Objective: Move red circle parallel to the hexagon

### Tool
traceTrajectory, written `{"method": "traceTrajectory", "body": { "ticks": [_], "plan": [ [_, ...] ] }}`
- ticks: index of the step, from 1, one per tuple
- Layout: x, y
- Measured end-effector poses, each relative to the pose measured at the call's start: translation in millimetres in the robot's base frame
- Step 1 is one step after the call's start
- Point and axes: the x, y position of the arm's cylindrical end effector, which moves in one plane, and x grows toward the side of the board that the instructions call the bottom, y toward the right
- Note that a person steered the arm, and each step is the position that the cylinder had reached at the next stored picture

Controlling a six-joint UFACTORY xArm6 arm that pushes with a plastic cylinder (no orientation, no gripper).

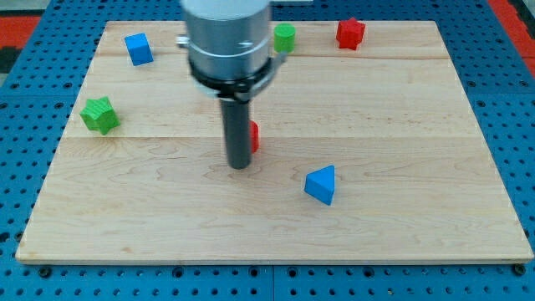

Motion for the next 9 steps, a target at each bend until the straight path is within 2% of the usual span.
{"method": "traceTrajectory", "body": {
  "ticks": [2, 5, 6, 7, 9],
  "plan": [
    [0, -34],
    [-34, 20],
    [-53, 53],
    [-56, 111],
    [-90, 116]
  ]
}}
